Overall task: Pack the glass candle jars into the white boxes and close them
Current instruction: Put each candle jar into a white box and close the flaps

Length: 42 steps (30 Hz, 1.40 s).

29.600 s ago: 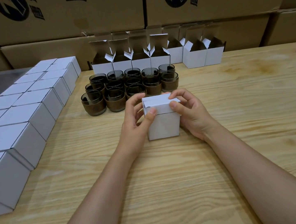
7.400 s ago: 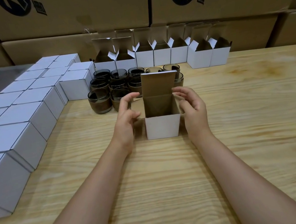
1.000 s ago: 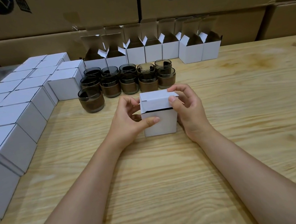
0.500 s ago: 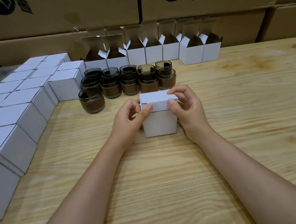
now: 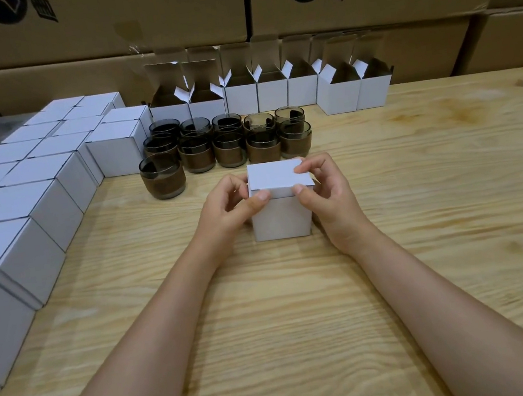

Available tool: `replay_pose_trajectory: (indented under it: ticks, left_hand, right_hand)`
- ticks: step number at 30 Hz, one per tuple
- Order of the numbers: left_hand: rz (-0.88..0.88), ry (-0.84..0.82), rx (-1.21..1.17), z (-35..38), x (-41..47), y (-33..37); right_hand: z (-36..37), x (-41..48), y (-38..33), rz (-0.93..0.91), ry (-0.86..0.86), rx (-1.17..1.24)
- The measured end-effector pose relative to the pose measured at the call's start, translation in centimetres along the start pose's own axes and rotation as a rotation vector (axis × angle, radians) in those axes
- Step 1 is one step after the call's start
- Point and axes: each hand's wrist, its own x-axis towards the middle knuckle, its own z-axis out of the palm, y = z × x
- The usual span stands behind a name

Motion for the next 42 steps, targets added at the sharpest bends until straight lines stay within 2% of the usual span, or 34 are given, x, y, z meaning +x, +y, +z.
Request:
replay_pose_trajectory:
  ticks: [6,13,20,22,24,27,29,33,37,42]
  left_hand:
    - [-0.09,0.072,-0.001,0.3,0.3,-0.1]
    - [-0.122,0.094,-0.067,0.6,0.7,0.0]
    - [0.026,0.072,-0.066,0.6,0.4,0.1]
    - [0.145,0.131,0.112,0.7,0.2,0.5]
    - [0.349,0.227,0.448,0.7,-0.2,0.7]
    - [0.663,0.166,0.99,1.1,-0.8,0.2]
    - [0.764,0.151,1.214,1.7,-1.0,0.0]
    - [0.77,0.295,1.431,3.0,-1.1,0.3]
    - [0.747,0.359,1.503,2.4,-1.4,0.9]
    - [0.722,0.467,1.593,-1.9,-2.5,1.9]
  right_hand:
    - [0.1,0.4,-0.1,0.119,-0.001,0.187]
    - [-0.4,0.4,-0.4,0.182,-0.058,0.175]
    - [-0.8,0.5,-0.9,0.222,-0.053,0.25]
    - [-0.8,0.5,-0.9,0.217,-0.047,0.258]
    - [-0.7,0.4,-0.9,0.201,-0.048,0.257]
    - [-0.6,0.4,-0.7,0.185,-0.052,0.264]
    - [-0.7,0.5,-0.7,0.183,-0.061,0.268]
    - [-0.8,0.4,-0.8,0.188,-0.094,0.27]
    - [-0.4,0.2,-1.0,0.24,-0.108,0.264]
    - [-0.4,0.3,-1.1,0.287,-0.054,0.223]
